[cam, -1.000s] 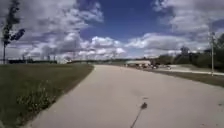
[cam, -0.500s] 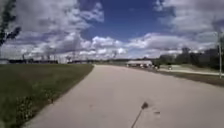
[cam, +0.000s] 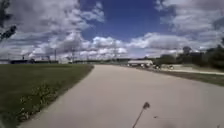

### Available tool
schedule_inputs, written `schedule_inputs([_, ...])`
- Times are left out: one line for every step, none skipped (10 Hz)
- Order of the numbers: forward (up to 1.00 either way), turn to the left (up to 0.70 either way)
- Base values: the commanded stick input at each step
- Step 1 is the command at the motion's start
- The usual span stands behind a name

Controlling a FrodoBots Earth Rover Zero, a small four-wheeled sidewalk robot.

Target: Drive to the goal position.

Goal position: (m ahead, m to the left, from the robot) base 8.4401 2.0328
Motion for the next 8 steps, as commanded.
schedule_inputs([1.00,0.00])
schedule_inputs([1.00,0.00])
schedule_inputs([1.00,0.00])
schedule_inputs([1.00,0.00])
schedule_inputs([1.00,0.00])
schedule_inputs([1.00,0.00])
schedule_inputs([1.00,0.00])
schedule_inputs([1.00,0.00])
